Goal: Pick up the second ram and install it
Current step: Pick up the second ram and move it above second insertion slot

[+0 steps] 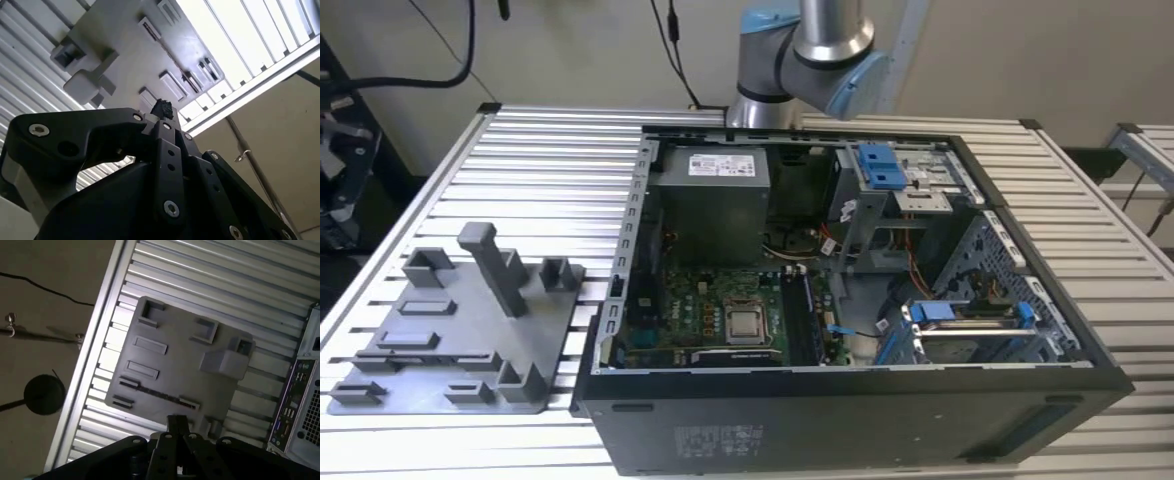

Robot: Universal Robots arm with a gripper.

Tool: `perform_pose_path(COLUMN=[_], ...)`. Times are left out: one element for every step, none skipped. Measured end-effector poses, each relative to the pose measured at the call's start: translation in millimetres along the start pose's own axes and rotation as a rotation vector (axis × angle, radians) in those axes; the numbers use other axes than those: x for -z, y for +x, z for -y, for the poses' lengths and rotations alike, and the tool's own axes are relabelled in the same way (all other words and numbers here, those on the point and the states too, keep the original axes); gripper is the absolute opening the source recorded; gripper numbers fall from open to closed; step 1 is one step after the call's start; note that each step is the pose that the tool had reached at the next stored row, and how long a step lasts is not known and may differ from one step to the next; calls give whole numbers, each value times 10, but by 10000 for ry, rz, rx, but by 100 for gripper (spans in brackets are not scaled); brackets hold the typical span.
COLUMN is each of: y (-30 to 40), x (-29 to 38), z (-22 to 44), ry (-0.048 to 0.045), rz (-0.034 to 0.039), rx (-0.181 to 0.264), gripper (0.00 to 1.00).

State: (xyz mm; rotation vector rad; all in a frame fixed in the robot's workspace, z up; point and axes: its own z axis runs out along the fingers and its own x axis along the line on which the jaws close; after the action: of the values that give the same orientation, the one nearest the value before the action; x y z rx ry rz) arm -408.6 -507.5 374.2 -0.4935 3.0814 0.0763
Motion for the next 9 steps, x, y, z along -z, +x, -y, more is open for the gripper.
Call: perform_pose_path(y=[0, 0, 0, 0, 0, 0, 0, 0, 0], x=[0, -1, -1, -2, -3, -3, -3, -3, -3], z=[0, 0, 0, 0, 0, 0, 0, 1, 1], ry=[-4, -8, -11, -14, -13, -10, -2, 2, 5], rz=[-7, -13, -19, -25, -33, -39, -47, -52, -55], rx=[144, 284, 419, 560, 691, 780, 847, 915, 963], gripper=[11, 11, 11, 11, 11, 11, 11, 11, 11])
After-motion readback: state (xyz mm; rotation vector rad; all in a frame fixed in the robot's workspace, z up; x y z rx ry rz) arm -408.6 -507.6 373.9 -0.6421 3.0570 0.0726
